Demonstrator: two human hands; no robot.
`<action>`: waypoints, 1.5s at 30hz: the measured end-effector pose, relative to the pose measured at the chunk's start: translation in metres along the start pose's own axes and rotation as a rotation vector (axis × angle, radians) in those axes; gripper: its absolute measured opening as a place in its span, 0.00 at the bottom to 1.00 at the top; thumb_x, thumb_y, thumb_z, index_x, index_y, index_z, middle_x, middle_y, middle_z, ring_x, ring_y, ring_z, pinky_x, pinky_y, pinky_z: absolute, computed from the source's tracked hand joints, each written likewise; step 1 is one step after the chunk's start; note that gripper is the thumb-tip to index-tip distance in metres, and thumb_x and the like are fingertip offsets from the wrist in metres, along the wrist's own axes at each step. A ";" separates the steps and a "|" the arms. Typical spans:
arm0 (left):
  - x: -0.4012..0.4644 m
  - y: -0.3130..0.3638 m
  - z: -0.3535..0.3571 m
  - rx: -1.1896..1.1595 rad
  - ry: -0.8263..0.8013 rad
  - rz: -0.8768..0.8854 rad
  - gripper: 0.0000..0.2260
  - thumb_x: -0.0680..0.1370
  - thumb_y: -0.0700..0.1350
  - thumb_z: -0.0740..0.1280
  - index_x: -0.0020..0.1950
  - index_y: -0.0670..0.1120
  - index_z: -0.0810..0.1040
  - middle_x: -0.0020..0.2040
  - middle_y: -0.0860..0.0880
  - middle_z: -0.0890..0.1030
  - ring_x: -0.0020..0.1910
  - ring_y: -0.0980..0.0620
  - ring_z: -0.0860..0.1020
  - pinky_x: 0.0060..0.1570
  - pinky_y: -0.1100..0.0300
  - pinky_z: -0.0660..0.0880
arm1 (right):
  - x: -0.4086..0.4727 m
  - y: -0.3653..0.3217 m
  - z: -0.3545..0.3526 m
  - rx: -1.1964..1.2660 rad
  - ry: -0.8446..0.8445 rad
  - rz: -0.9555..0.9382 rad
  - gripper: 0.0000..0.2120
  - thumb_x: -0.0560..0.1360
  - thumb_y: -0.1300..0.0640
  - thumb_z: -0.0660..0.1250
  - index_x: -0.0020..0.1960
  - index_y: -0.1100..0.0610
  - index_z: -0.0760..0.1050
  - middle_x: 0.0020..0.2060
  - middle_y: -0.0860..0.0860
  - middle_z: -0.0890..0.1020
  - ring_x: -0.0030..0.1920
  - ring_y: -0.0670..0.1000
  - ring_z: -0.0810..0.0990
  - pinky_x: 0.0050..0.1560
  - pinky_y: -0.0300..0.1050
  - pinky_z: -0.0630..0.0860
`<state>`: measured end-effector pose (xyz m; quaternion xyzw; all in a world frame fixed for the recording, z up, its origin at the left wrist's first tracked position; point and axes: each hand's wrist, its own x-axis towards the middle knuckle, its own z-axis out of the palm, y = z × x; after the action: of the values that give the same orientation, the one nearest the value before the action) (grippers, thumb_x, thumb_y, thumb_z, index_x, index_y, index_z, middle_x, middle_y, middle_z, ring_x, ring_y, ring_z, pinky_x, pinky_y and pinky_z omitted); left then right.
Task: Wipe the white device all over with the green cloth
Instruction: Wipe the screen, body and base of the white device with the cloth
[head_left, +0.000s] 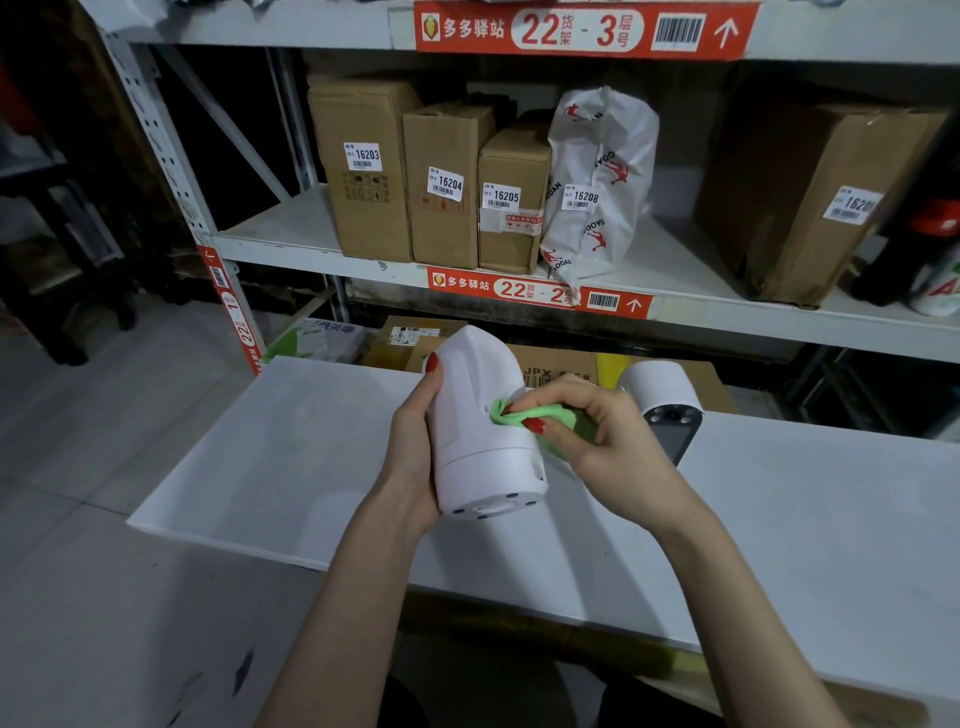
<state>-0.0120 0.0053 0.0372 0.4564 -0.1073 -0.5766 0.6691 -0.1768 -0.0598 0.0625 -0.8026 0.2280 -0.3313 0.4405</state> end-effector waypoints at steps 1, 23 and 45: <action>-0.001 0.000 0.001 -0.001 -0.006 -0.004 0.25 0.76 0.63 0.64 0.66 0.49 0.78 0.49 0.42 0.84 0.43 0.42 0.82 0.44 0.48 0.80 | 0.000 0.001 0.000 0.025 0.013 -0.003 0.13 0.76 0.70 0.66 0.51 0.54 0.82 0.51 0.50 0.82 0.53 0.45 0.80 0.55 0.37 0.73; -0.004 0.001 0.005 -0.022 -0.038 -0.021 0.24 0.77 0.62 0.64 0.65 0.46 0.79 0.46 0.43 0.85 0.39 0.43 0.83 0.41 0.50 0.81 | 0.004 0.003 0.007 0.067 0.266 0.032 0.13 0.74 0.65 0.70 0.47 0.46 0.81 0.48 0.47 0.84 0.50 0.47 0.81 0.52 0.41 0.77; 0.001 0.000 0.010 0.117 0.329 0.195 0.26 0.77 0.65 0.62 0.66 0.49 0.73 0.57 0.43 0.81 0.54 0.43 0.80 0.58 0.44 0.77 | 0.000 -0.005 0.015 0.051 0.107 0.111 0.09 0.75 0.64 0.70 0.46 0.49 0.80 0.48 0.51 0.82 0.46 0.48 0.79 0.48 0.41 0.75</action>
<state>-0.0188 -0.0005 0.0425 0.5700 -0.0734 -0.4197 0.7026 -0.1657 -0.0492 0.0610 -0.7583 0.2869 -0.3544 0.4658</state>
